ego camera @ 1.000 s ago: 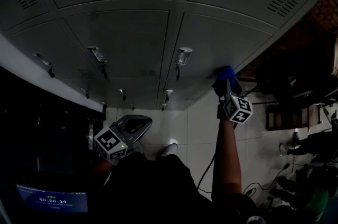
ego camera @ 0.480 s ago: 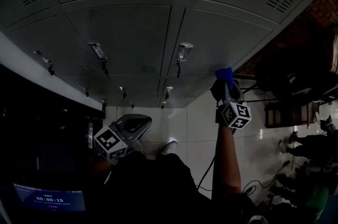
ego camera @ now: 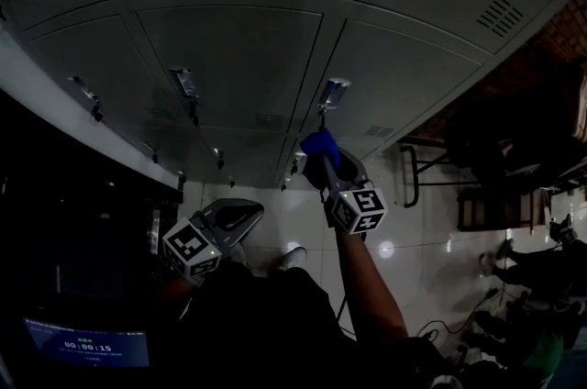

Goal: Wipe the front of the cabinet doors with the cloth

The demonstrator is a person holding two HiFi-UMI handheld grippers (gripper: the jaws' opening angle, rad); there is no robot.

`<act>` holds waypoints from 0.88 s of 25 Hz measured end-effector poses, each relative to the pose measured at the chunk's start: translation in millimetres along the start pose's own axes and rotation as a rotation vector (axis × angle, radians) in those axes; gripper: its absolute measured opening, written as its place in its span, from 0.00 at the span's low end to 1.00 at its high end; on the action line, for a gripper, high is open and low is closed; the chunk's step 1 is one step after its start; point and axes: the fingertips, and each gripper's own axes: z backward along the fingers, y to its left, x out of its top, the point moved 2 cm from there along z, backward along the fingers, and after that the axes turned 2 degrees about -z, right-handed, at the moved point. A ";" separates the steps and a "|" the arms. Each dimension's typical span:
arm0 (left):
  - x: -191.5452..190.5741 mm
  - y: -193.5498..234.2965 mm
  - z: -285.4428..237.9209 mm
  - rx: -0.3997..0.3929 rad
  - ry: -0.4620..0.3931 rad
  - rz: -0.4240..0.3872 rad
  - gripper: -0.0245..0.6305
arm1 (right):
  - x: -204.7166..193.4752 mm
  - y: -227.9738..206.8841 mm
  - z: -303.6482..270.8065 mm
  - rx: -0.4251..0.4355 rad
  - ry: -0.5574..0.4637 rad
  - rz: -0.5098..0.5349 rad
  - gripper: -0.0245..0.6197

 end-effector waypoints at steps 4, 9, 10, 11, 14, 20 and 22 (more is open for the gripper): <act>-3.3 5.6 14.9 0.039 0.002 0.009 0.04 | -8.2 11.5 -26.1 0.028 0.036 -0.009 0.17; -4.8 10.0 27.8 0.077 -0.005 0.018 0.04 | -14.1 -2.7 -50.6 -0.008 0.072 -0.044 0.17; -5.6 11.1 27.9 0.083 -0.005 0.020 0.04 | -15.0 -9.5 -54.3 -0.020 0.076 -0.049 0.17; -6.6 12.3 28.0 0.090 -0.003 0.021 0.04 | -15.5 -16.5 -57.2 -0.032 0.078 -0.056 0.17; -8.6 14.8 35.1 0.107 -0.002 0.023 0.04 | -14.0 -30.1 -59.7 -0.067 0.073 -0.069 0.17; -6.7 19.3 35.8 0.112 -0.005 0.026 0.04 | -11.7 -45.5 -50.6 -0.103 0.077 -0.054 0.17; -5.0 19.1 30.2 0.100 -0.005 0.024 0.04 | -10.7 -53.5 -44.9 -0.119 0.073 -0.057 0.17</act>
